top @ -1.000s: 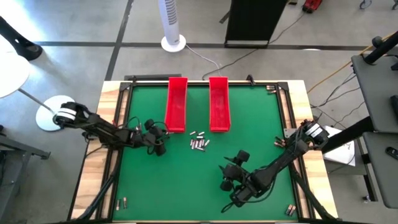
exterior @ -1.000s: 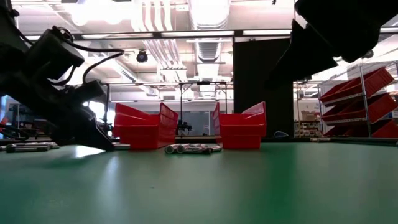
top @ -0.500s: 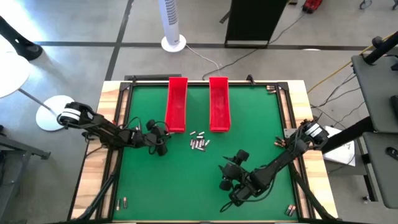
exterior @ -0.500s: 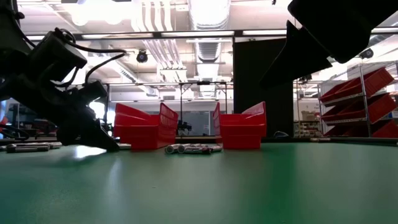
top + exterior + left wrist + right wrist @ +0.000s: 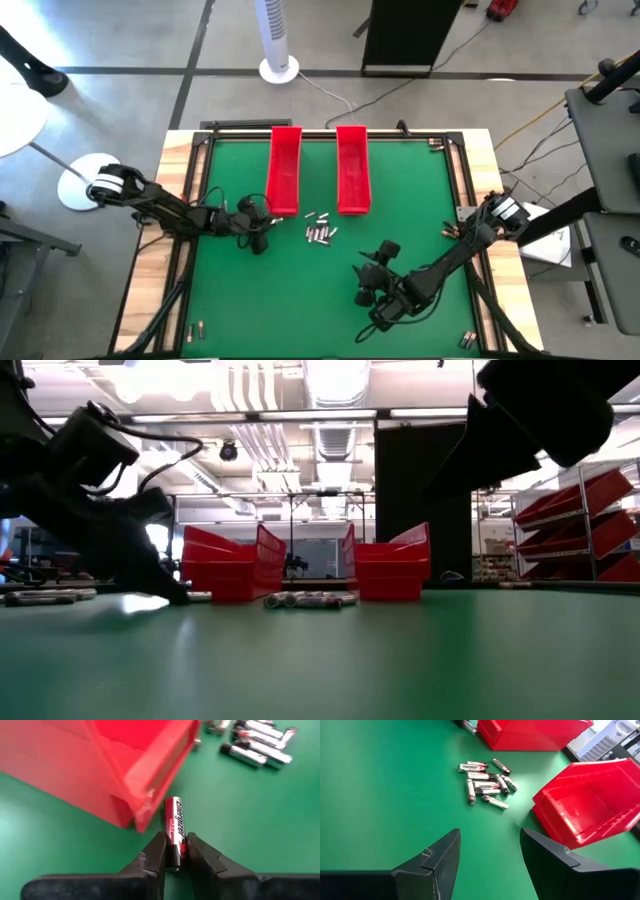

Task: Sort batteries
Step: Put the silver battery into the left red bin

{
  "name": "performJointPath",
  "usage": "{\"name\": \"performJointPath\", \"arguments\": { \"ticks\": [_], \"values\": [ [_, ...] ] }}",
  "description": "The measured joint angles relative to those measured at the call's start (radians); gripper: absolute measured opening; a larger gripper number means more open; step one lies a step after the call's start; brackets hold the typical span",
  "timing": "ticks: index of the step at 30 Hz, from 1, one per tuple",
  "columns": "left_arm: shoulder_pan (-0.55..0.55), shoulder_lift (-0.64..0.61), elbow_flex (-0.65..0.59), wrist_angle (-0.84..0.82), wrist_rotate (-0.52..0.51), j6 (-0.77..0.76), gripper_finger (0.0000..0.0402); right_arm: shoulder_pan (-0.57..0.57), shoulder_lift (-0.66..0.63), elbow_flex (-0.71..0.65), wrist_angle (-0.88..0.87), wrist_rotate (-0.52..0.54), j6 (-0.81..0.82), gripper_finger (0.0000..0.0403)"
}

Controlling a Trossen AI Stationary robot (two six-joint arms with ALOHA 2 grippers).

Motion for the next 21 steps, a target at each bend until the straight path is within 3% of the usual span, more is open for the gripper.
{"name": "performJointPath", "arguments": {
  "ticks": [5, 11, 15, 21],
  "values": [
    [-0.019, -0.095, -0.003, -0.065, 0.1, -0.013, 0.0046, -0.005, -0.019, 0.0, -0.003, 0.002, -0.023, 0.0199],
    [-0.023, -0.215, 0.032, -0.269, 0.124, -0.012, 0.0047, -0.013, -0.038, 0.0, -0.003, 0.009, -0.041, 0.0199],
    [-0.043, -0.272, 0.143, -0.488, 0.125, 0.005, 0.0045, -0.013, -0.046, 0.0, -0.003, 0.011, -0.044, 0.0199],
    [-0.098, -0.301, 0.359, -0.684, 0.113, 0.08, 0.0043, -0.013, -0.03, -0.003, 0.061, 0.013, -0.038, 0.0199]
  ]
}}
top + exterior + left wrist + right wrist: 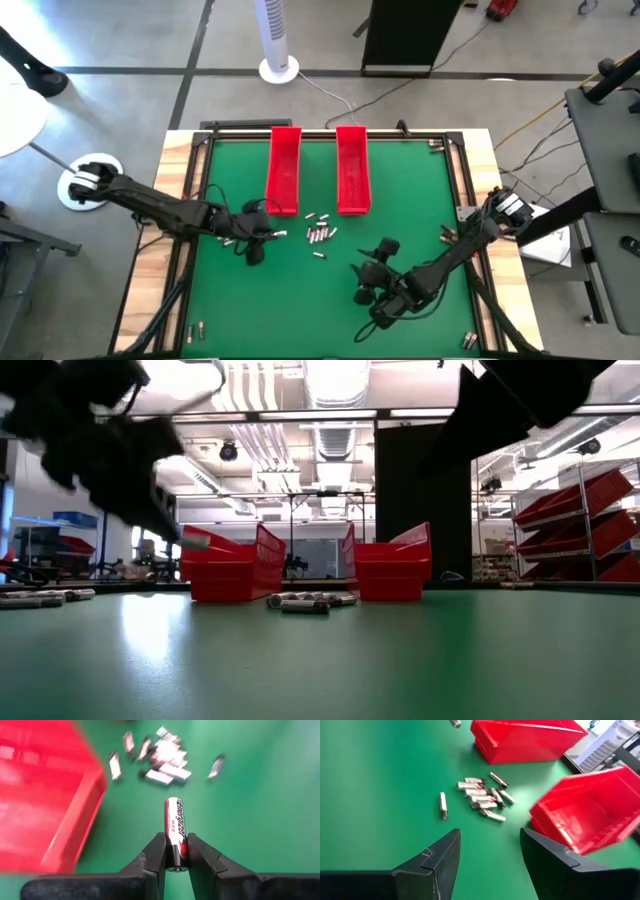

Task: Sort batteries
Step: Put the silver battery into the left red bin

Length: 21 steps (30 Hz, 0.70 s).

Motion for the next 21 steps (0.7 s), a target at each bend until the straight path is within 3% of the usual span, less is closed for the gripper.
{"name": "performJointPath", "arguments": {
  "ticks": [4, 11, 16, 21],
  "values": [
    [-0.08, 0.009, 0.132, -0.113, -0.036, -0.015, 0.0043, 0.0, 0.054, -0.021, 0.128, -0.031, -0.063, 0.0199],
    [-0.23, 0.035, 0.271, -0.191, -0.234, 0.007, 0.0043, -0.005, 0.165, -0.033, 0.42, -0.065, -0.198, 0.0199],
    [-0.07, 0.016, 0.29, -0.218, -0.28, 0.017, 0.0043, -0.026, 0.228, -0.025, 0.644, -0.154, -0.32, 0.0199],
    [0.166, 0.029, 0.291, -0.253, -0.279, 0.021, 0.0048, -0.039, 0.253, 0.0, 0.65, -0.169, -0.324, 0.0199]
  ]
}}
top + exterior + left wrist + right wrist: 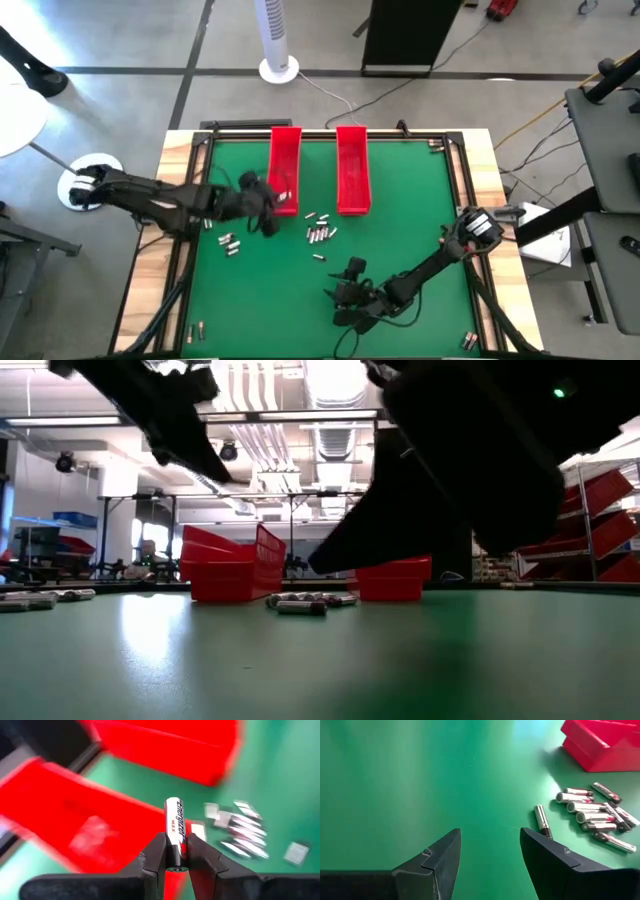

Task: Sort batteries
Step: Put the silver battery into the left red bin

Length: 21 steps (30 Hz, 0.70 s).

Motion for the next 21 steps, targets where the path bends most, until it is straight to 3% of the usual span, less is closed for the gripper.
{"name": "performJointPath", "arguments": {
  "ticks": [6, 12, 17, 21],
  "values": [
    [0.183, 0.014, -0.001, 0.028, 0.027, 0.022, 0.0075, 0.003, -0.001, -0.002, -0.007, 0.001, 0.019, 0.0199],
    [0.258, 0.02, 0.024, 0.006, 0.024, 0.037, 0.0125, 0.003, -0.001, -0.003, -0.015, 0.0, 0.024, 0.0199],
    [0.23, 0.005, 0.117, -0.142, 0.048, 0.041, 0.0161, 0.003, -0.004, -0.003, -0.024, -0.027, 0.027, 0.0199],
    [0.092, -0.015, 0.196, -0.307, 0.078, 0.039, 0.0171, 0.003, -0.004, -0.003, -0.025, -0.042, 0.024, 0.0199]
  ]
}}
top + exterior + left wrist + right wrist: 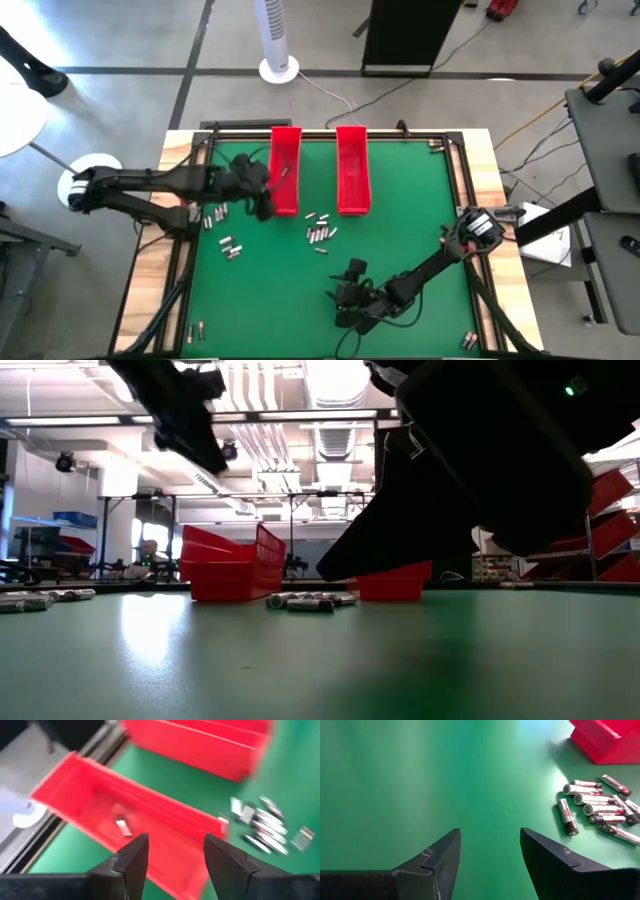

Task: Sort batteries
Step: Put the silver battery into the left red bin

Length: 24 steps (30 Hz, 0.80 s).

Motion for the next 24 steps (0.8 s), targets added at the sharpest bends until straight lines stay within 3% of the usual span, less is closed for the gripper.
{"name": "performJointPath", "arguments": {
  "ticks": [6, 11, 14, 20, 24],
  "values": [
    [-0.316, -0.031, 0.029, -0.124, -0.005, -0.176, 0.0172, 0.009, 0.0, 0.001, -0.001, -0.006, -0.013, 0.0199],
    [-0.589, -0.032, -0.018, -0.132, -0.006, -0.408, 0.0172, 0.03, -0.004, 0.002, 0.001, -0.006, -0.015, 0.0199],
    [-0.702, -0.022, -0.068, -0.138, -0.057, -0.575, 0.0172, 0.036, -0.008, 0.002, 0.001, -0.005, -0.016, 0.0199],
    [-0.733, -0.015, -0.216, -0.135, -0.083, -0.872, 0.0172, 0.035, -0.008, 0.002, 0.001, -0.003, -0.014, 0.0199],
    [-0.728, -0.016, -0.324, -0.131, -0.067, -0.976, 0.0172, 0.04, -0.008, 0.002, 0.003, -0.003, -0.013, 0.0199]
  ]
}}
